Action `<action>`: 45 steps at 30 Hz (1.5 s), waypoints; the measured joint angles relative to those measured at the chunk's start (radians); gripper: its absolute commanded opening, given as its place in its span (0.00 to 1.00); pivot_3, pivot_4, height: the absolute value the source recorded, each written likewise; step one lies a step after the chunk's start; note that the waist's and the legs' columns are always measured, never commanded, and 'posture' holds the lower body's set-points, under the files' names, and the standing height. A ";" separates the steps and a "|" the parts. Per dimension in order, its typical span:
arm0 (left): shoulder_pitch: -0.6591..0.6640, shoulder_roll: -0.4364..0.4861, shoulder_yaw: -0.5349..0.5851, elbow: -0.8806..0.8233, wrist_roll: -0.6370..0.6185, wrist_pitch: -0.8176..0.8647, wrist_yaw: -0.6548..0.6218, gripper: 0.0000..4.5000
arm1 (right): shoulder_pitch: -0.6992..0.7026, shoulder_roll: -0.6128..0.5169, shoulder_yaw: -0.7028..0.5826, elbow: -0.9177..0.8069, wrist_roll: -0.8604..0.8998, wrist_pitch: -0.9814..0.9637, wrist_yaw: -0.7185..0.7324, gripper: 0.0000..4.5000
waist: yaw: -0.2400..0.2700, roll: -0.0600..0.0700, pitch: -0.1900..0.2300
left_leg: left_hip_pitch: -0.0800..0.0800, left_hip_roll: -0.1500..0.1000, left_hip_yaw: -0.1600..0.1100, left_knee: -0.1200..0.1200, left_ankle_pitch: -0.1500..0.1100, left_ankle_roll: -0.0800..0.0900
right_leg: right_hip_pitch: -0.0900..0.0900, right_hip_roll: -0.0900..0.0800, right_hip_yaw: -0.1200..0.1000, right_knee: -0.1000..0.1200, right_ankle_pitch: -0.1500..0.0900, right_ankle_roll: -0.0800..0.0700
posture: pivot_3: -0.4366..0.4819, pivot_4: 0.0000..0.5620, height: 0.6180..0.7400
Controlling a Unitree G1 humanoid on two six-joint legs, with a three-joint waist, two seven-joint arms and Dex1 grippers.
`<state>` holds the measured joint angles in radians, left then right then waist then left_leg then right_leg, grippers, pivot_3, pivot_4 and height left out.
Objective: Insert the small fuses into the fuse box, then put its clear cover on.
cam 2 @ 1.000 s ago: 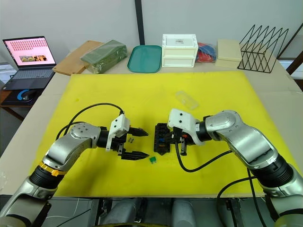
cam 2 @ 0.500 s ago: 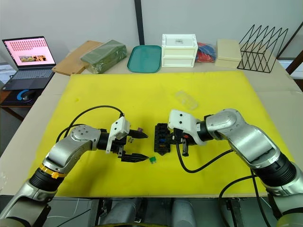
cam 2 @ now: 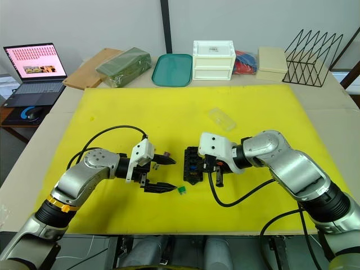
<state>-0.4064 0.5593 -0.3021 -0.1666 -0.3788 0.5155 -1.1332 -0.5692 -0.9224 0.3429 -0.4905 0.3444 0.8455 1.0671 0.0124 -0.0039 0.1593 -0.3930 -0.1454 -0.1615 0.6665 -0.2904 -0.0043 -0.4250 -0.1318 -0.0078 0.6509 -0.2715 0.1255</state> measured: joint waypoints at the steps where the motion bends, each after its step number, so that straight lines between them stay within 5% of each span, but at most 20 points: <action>1: 0.000 0.000 0.000 0.000 0.000 0.000 0.000 0.99 | -0.001 0.000 0.003 0.000 -0.003 -0.001 0.000 0.00 | 0.000 0.000 0.000 | 0.000 0.000 0.000 0.000 0.000 0.000 | 0.000 0.000 0.000 0.000 0.000 0.000 | 0.48 0.27 1.00; 32: 0.009 -0.012 0.000 -0.002 0.012 -0.001 0.006 0.99 | -0.057 0.002 0.083 -0.006 -0.104 -0.034 0.031 0.00 | -0.001 0.000 0.000 | 0.001 0.000 0.000 0.000 0.000 0.000 | 0.000 0.000 0.000 0.000 0.000 0.000 | 0.48 0.27 1.00; 36: 0.009 -0.012 0.000 -0.002 0.013 -0.001 0.006 1.00 | -0.052 0.002 0.082 -0.005 -0.104 -0.026 0.029 0.23 | 0.000 0.000 0.000 | 0.001 0.000 0.000 0.000 0.000 0.000 | 0.000 0.000 0.000 0.000 0.000 0.000 | 0.48 0.27 1.00; 45: 0.008 -0.013 0.001 -0.002 0.014 -0.002 0.006 1.00 | -0.051 0.010 0.076 -0.003 -0.103 -0.016 0.022 0.23 | 0.000 0.000 0.000 | 0.001 0.000 0.000 0.000 0.000 0.000 | 0.001 0.000 0.000 0.000 0.000 0.000 | 0.48 0.27 1.00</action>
<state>-0.3982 0.5459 -0.3016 -0.1690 -0.3645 0.5132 -1.1276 -0.6200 -0.9123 0.4186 -0.4939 0.2415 0.8290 1.0892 0.0124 -0.0038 0.1591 -0.3924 -0.1454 -0.1615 0.6666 -0.2904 -0.0043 -0.4245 -0.1318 -0.0078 0.6511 -0.2715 0.1255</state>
